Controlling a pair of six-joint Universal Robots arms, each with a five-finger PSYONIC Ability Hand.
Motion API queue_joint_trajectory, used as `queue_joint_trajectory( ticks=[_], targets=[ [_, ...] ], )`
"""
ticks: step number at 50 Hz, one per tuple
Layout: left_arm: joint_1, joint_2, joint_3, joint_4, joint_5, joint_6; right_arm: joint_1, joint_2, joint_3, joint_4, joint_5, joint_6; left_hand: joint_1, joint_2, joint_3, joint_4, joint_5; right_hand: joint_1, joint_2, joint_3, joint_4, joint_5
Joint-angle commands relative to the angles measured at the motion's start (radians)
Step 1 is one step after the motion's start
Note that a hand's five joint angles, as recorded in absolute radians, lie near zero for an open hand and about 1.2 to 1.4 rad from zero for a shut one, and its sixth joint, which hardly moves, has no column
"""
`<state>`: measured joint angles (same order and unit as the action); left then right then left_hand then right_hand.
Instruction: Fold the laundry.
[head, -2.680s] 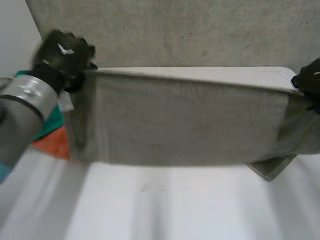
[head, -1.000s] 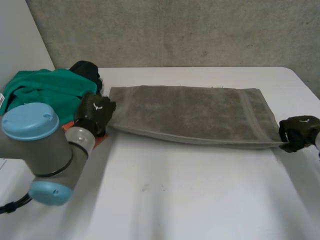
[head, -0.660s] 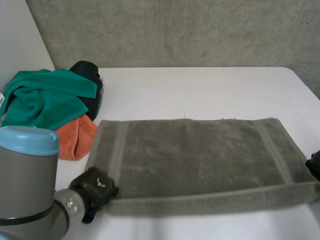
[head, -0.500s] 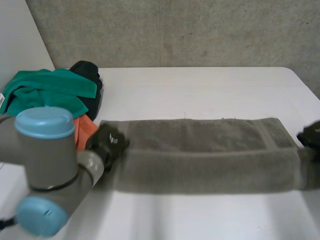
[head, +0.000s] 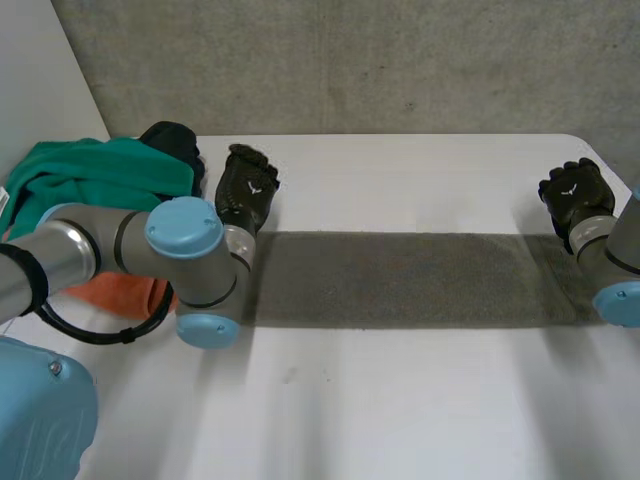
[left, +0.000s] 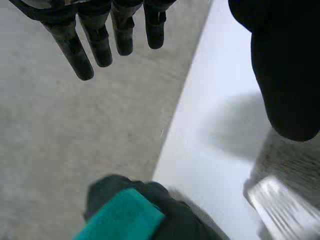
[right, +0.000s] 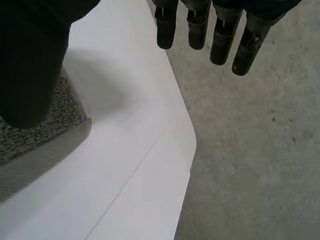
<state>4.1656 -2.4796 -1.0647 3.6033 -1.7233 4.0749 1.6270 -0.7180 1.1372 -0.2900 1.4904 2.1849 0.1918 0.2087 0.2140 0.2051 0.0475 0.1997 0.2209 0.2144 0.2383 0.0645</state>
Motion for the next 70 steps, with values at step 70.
queue_joint_trajectory(
  ticks=[70],
  targets=[
    [-0.025, 0.538, -0.609, 0.111, 0.001, -0.306, 0.476, -0.362, 0.506, -0.236, -0.472, 0.016, -0.017, -0.034, -0.039, -0.031, -0.047, 1.197, 1.175, 1.182, 1.158, 1.157]
  ],
)
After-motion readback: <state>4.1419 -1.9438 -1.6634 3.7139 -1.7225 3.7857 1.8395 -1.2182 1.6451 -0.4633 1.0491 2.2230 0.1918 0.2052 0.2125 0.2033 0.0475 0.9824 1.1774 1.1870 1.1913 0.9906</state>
